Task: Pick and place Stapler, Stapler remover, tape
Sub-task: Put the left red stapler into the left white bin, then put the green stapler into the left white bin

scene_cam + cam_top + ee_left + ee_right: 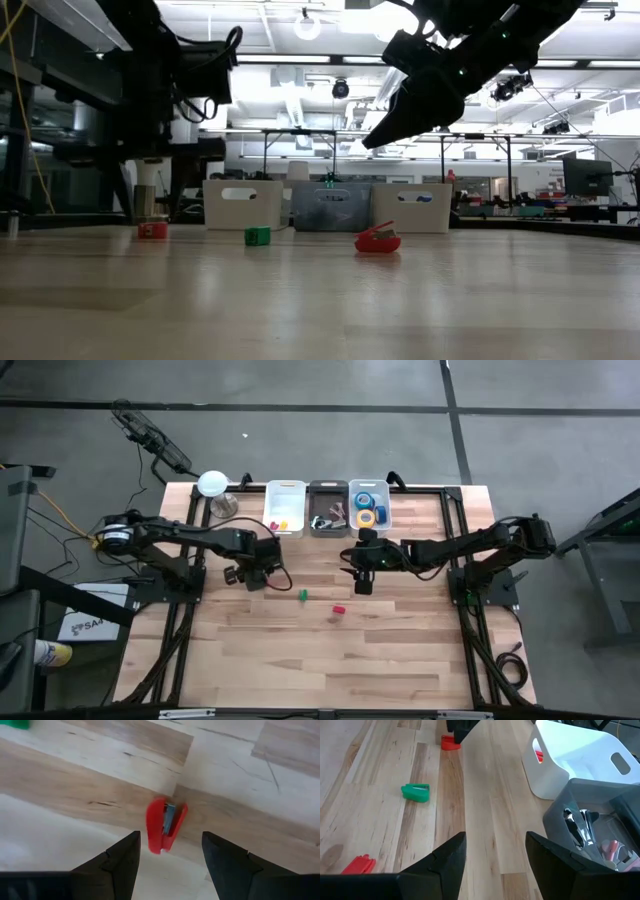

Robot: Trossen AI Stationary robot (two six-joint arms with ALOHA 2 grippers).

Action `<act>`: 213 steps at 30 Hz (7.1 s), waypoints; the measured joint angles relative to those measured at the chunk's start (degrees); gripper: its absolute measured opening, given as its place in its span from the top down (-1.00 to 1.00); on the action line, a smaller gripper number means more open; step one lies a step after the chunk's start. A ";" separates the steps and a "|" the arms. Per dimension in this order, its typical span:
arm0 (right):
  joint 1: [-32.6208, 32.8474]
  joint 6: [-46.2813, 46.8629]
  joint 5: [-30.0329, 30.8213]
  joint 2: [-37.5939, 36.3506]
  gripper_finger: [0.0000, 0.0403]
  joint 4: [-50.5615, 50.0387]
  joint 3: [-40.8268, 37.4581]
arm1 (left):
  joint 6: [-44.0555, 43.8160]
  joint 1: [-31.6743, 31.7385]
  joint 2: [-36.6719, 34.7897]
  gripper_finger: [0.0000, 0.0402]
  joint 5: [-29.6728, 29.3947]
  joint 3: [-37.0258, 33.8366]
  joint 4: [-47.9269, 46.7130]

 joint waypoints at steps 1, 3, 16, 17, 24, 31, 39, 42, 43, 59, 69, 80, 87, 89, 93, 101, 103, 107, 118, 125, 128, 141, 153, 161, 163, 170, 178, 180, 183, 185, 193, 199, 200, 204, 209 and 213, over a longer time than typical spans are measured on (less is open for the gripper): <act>0.00 0.00 0.00 0.00 0.02 0.00 0.00 | 0.91 0.02 0.45 -0.04 -0.06 0.00 0.17; 0.00 0.00 0.00 0.00 0.02 0.00 0.00 | 2.17 0.00 1.41 -0.04 -0.08 0.00 0.60; 0.00 0.00 0.02 0.00 0.02 0.00 0.00 | 3.10 -0.51 3.89 -0.04 1.41 0.00 3.35; 0.00 -0.02 0.03 0.00 0.02 0.00 0.00 | 3.57 -0.81 3.89 -0.04 1.82 0.00 3.50; 0.00 -0.02 0.04 0.00 0.02 0.00 0.00 | 3.74 -4.76 3.89 -0.04 -0.32 0.00 4.84; 0.00 0.04 0.03 0.00 0.02 0.00 0.00 | 3.51 -4.76 3.87 -0.04 -2.61 0.00 4.42; 0.00 0.02 0.04 0.00 0.02 0.00 0.00 | 3.86 -4.76 3.87 -0.04 -2.99 0.00 4.37; 0.00 0.02 0.04 0.00 0.02 0.00 0.00 | 3.91 -4.76 3.87 -0.04 -3.10 0.00 4.32; 0.00 0.02 0.04 0.00 0.02 0.00 0.00 | 3.91 -4.76 3.87 -0.04 -3.13 0.00 4.30; 0.00 0.00 0.04 0.00 0.02 0.00 0.00 | 2.53 -4.74 3.84 0.10 -4.46 0.00 3.70; 0.00 0.01 0.02 0.00 0.02 0.00 0.00 | 1.76 -4.72 3.89 0.58 -4.59 -0.04 4.13; 0.00 0.16 -0.11 0.00 0.02 0.00 0.00 | -3.02 -4.72 3.87 0.67 -4.42 0.00 5.02; 0.00 0.13 -0.13 0.00 0.02 0.00 0.00 | -14.12 -4.72 3.87 0.67 -4.63 0.00 7.30; 0.00 0.11 -0.13 0.00 0.02 0.00 0.00 | -17.22 -4.72 3.81 0.67 -4.63 0.00 8.30; 0.00 0.06 -0.14 0.00 0.02 0.00 0.00 | -22.28 -4.72 3.73 0.68 -4.66 0.42 9.21; 0.00 0.02 -0.02 0.00 0.02 0.00 0.00 | -28.42 -4.72 3.73 0.68 -9.57 8.36 6.31; 0.00 0.00 -0.02 0.00 0.02 0.00 0.00 | -28.48 -4.72 3.67 0.68 -11.81 10.17 6.25; 0.00 0.00 0.00 0.00 0.02 0.01 0.00 | -28.24 -4.72 3.67 0.68 -17.62 12.83 6.30; 0.00 0.02 0.02 0.00 0.02 0.02 0.00 | -35.22 -3.54 3.67 0.67 -35.50 14.19 11.69; 0.00 1.11 0.02 0.00 0.02 0.02 0.00 | -42.79 4.44 3.67 0.67 -34.10 14.19 11.89; 0.00 1.27 0.00 0.00 0.02 0.02 0.00 | -45.54 8.57 3.67 0.67 -32.05 14.19 12.87; 0.00 1.27 0.13 0.00 0.02 0.02 0.00 | -61.62 24.85 8.06 0.66 -7.37 14.12 19.56; 0.00 1.25 0.26 0.00 0.02 0.02 0.00 | -62.94 26.75 11.98 0.66 -4.09 14.12 20.92; 0.00 1.25 0.26 0.00 0.02 0.02 0.00 | -62.82 26.77 12.19 0.61 -4.11 14.12 20.63; 0.00 1.27 0.01 -0.01 0.02 0.02 0.00 | -62.82 26.77 12.19 0.55 -4.05 14.12 20.33; 0.00 1.66 -1.66 -0.02 0.02 0.02 0.00 | -63.61 26.77 12.19 0.26 -4.04 14.12 19.78; 0.00 2.54 -1.66 0.00 0.02 0.00 0.00 | -61.22 26.77 12.08 -0.03 -4.09 14.12 19.70; 0.00 2.54 -1.66 -0.02 0.02 0.00 0.00 | -59.81 26.77 11.26 -0.05 -3.72 14.12 18.91; 0.00 2.54 -1.66 -0.02 0.02 -0.09 0.00 | -56.73 26.77 9.45 -0.06 -3.05 14.14 18.36; 0.00 2.51 -1.66 -0.01 0.02 -0.39 0.00 | -55.13 26.77 8.00 -0.06 -2.54 14.14 17.35; 0.00 2.40 -1.66 -0.02 0.02 -1.50 0.00 | -43.37 25.76 2.70 -0.06 -0.79 14.14 12.73; 0.00 0.98 -1.66 -0.02 0.02 -1.12 0.00 | -22.97 20.81 1.42 -0.06 5.16 14.15 6.02; 0.00 0.96 -1.62 -0.02 0.02 -0.99 0.00 | -19.73 19.83 1.42 -0.06 5.04 14.14 4.95; 0.00 0.90 -1.42 -0.02 0.02 -1.08 0.00 | -13.69 15.63 1.44 -0.06 3.37 14.14 3.87; 0.00 0.90 -1.28 -0.02 0.02 -0.25 -0.02 | -7.49 9.47 1.44 -0.06 3.31 14.14 5.50; 0.00 0.87 -1.22 -0.02 0.02 0.66 0.00 | -2.46 4.81 1.46 -0.06 1.32 14.14 6.41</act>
